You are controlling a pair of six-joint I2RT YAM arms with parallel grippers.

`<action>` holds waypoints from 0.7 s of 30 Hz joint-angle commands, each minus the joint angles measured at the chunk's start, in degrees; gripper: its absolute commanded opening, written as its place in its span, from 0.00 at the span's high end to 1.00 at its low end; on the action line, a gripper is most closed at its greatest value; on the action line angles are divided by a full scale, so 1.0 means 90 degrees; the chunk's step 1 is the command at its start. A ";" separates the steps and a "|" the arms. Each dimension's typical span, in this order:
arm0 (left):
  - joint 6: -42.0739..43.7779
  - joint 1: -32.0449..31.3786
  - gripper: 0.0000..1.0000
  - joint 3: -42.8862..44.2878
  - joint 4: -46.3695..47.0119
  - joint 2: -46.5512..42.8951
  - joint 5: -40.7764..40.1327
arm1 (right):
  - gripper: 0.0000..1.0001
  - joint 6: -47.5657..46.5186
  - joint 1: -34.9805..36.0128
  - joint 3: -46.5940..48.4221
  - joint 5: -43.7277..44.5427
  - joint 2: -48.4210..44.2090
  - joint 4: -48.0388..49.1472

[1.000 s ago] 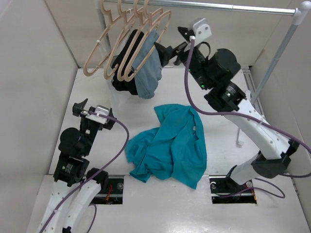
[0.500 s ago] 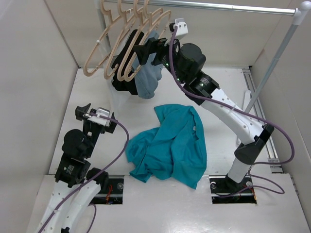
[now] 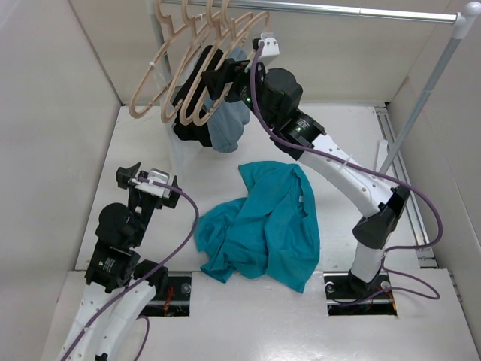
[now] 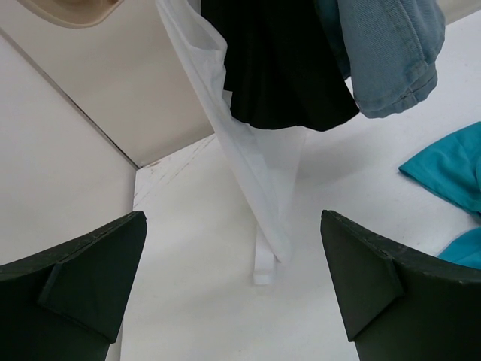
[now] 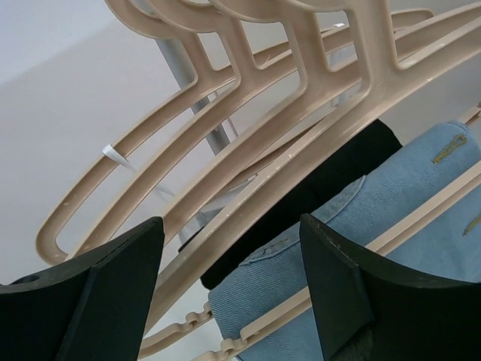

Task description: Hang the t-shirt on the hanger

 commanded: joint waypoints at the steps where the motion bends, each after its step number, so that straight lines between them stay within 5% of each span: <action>1: -0.0121 -0.0038 0.00 -0.0061 0.0245 -0.0080 -0.0026 | 0.23 0.0148 -0.0043 0.0288 -0.0003 -0.0052 0.0510; 10: -0.0121 -0.0038 0.00 -0.0120 0.0245 -0.0138 -0.0026 | 0.64 0.0148 -0.0161 -0.0503 -0.0346 -0.0413 0.1184; 14: -0.0121 -0.0038 0.00 -0.0120 0.0245 -0.0138 -0.0026 | 0.65 0.0216 -0.0220 -0.0640 -0.0413 -0.0472 0.1243; 21: -0.0121 -0.0038 0.00 -0.0120 0.0245 -0.0138 -0.0026 | 0.87 0.0343 -0.0347 -0.0767 -0.0658 -0.0618 0.1389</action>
